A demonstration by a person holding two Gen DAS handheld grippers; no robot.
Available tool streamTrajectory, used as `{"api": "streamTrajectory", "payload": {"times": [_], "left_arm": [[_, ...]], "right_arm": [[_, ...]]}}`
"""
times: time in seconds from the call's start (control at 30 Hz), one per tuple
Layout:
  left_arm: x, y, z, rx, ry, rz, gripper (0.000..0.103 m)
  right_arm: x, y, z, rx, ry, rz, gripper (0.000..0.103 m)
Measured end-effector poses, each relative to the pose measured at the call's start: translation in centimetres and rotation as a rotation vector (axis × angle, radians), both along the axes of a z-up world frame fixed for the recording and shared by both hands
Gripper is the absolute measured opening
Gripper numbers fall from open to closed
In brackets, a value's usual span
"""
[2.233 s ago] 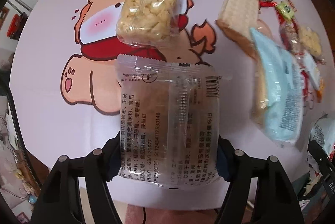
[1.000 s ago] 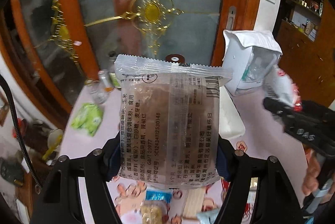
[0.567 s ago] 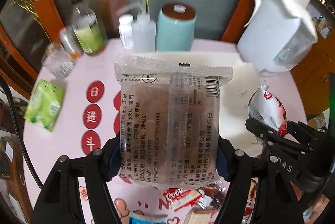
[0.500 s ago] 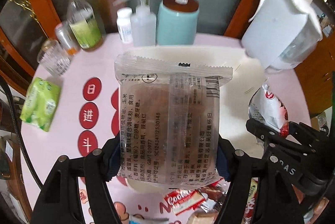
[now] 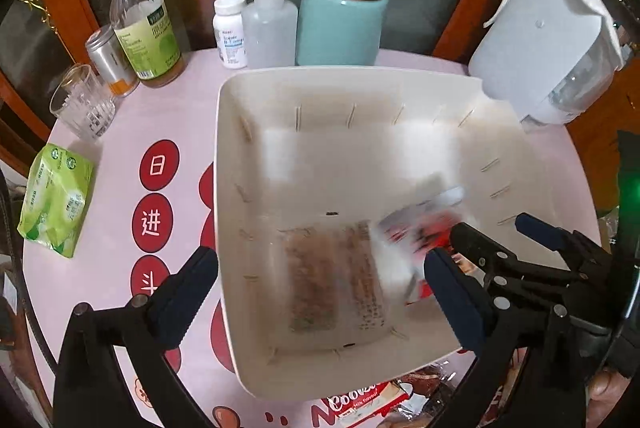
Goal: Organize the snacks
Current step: 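Carry both bags to the white tray and open both tools to drop them, then withdraw both tools from the tray back over the snacks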
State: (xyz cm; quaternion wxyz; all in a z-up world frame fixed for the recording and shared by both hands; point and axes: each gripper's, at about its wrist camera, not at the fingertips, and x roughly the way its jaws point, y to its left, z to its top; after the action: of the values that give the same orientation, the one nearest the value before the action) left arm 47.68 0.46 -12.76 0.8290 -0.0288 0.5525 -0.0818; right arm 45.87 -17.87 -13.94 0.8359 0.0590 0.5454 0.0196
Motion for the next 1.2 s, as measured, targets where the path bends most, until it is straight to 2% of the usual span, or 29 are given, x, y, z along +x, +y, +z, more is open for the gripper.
{"api": "streamTrajectory", "payload": {"times": [0.3, 0.5, 0.7, 0.97, 1.2], "left_arm": [[-2.8, 1.2, 4.2, -0.034, -0.057, 0.024, 0.102], [-6.3, 1.7, 7.7, -0.004, -0.115, 0.012, 0.102], [-10.8, 2.3, 11.5, 0.017, -0.201, 0.005, 0.102], [-17.7, 2.3, 15.4, 0.045, -0.234, -0.021, 0.102], [-23.1, 1.7, 16.5, 0.051, -0.222, -0.027, 0.102]], "right_arm": [[-2.0, -0.5, 2.4, 0.036, -0.021, 0.010, 0.095], [-4.9, -0.8, 5.2, 0.043, -0.055, 0.025, 0.095], [-8.7, -1.0, 8.4, 0.018, -0.099, 0.050, 0.095], [-14.8, -1.8, 12.5, 0.063, -0.157, 0.097, 0.095], [-20.6, -1.7, 14.8, 0.046, -0.194, 0.171, 0.095]]}}
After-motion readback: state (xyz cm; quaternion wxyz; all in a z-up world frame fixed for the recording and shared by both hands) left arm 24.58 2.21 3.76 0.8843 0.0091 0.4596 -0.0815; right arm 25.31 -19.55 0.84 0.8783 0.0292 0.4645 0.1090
